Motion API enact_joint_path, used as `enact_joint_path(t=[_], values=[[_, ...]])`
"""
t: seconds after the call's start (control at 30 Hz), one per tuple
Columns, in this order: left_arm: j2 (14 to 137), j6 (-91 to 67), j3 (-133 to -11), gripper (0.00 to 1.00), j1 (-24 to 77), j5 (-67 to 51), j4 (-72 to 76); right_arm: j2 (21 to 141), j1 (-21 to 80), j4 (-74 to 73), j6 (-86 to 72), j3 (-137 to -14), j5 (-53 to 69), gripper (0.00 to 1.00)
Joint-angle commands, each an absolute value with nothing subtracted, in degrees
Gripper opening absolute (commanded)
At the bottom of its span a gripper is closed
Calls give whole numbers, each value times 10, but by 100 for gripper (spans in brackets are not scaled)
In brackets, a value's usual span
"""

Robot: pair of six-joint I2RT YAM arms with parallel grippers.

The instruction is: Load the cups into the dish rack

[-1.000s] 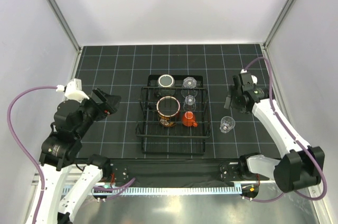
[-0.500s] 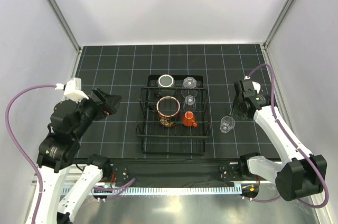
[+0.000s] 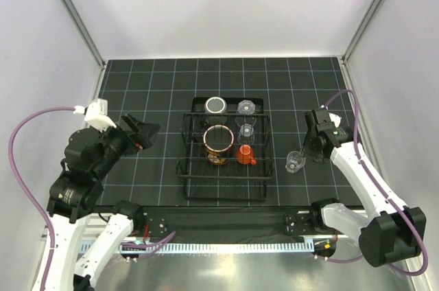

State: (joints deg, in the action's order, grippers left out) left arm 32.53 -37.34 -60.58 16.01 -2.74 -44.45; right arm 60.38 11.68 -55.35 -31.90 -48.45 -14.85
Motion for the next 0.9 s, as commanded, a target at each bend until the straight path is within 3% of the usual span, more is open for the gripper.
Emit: enact_joint_path(t=[0.0,0.53,0.67,0.77,0.8,0.87], values=[[337,-363,-635,88,161,-47,-429,592,119,-585,-348,-480,-151,43],[335,-387,-644,88,161,-74,-424,630,118,-483,-378,-419,-74,41],[343,-403,-655,88,161,-89,-411,634,119,-473,-386,-413,-67,21],[351,-421,-657,88,161,-99,-398,632,118,-469,-388,-417,-74,13],[354,-424,-657,88,161,-110,-383,632,118,-469,-385,-422,-80,4],[366,-438,-657,87,161,-136,-360,633,118,-475,-377,-442,-90,4]])
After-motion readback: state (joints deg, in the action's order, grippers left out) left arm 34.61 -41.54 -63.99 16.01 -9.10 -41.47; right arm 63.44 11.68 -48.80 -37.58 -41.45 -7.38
